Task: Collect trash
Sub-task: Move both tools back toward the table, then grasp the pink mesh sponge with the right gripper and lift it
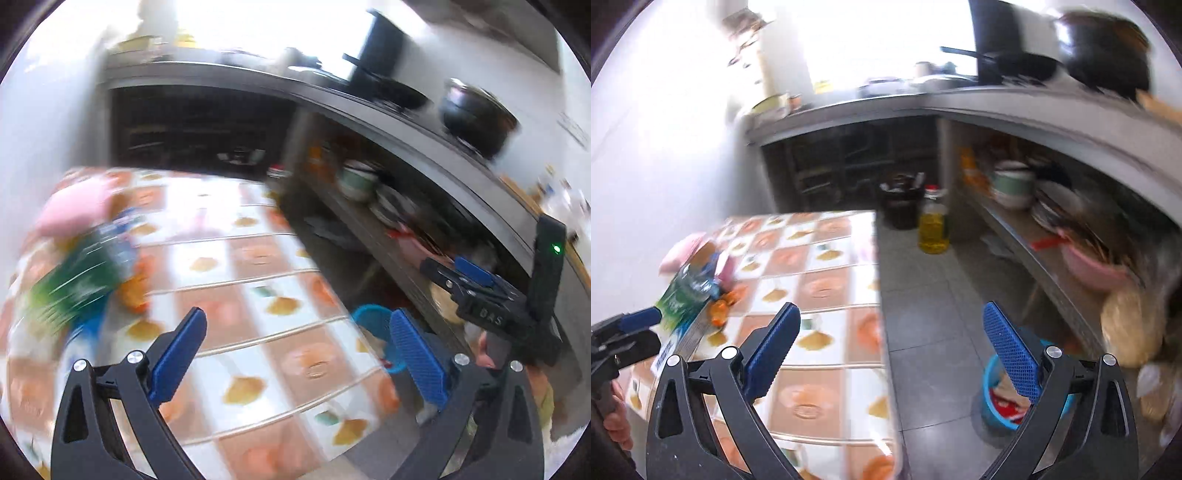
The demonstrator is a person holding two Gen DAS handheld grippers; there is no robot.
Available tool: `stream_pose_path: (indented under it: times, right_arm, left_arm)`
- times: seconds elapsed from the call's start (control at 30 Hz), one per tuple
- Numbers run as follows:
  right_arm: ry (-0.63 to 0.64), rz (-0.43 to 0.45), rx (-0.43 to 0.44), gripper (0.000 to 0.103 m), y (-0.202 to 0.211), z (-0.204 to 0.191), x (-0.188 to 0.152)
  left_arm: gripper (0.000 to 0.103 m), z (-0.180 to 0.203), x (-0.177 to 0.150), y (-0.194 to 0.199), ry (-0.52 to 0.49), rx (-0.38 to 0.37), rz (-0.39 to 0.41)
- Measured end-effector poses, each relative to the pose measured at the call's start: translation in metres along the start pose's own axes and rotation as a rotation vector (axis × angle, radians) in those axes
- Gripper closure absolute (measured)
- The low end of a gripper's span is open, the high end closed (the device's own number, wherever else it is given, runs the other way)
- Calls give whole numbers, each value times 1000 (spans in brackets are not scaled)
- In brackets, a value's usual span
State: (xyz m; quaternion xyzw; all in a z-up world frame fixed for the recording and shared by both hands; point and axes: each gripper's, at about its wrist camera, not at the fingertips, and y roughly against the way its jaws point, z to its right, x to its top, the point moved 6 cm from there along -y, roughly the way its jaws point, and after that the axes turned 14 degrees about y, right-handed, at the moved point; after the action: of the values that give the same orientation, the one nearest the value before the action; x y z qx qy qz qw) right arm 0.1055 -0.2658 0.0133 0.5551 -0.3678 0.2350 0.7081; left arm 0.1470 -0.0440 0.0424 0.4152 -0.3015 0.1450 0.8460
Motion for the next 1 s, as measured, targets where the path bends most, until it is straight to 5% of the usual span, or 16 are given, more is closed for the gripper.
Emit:
stream_pose_path:
  times: [0.23, 0.4, 0.57, 0.7, 0.9, 1.0]
  right_arm:
    - [147, -48, 64, 8, -1, -68, 15]
    - [201, -58, 86, 8, -9, -92, 24]
    - [138, -55, 303, 8, -29, -109, 38]
    - [86, -72, 384, 8, -44, -118, 49]
    - [20, -127, 555, 8, -65, -144, 73]
    - [-1, -122, 674, 8, -74, -167, 97]
  left_arm:
    - [6, -64, 4, 42, 113, 123, 71]
    - [6, -90, 1, 65, 167, 96, 105]
    - [6, -112, 3, 71, 134, 114, 147]
    - [6, -130, 7, 67, 112, 89, 168]
    - [6, -150, 18, 57, 19, 154, 186]
    - [6, -161, 34, 52, 56, 129, 193]
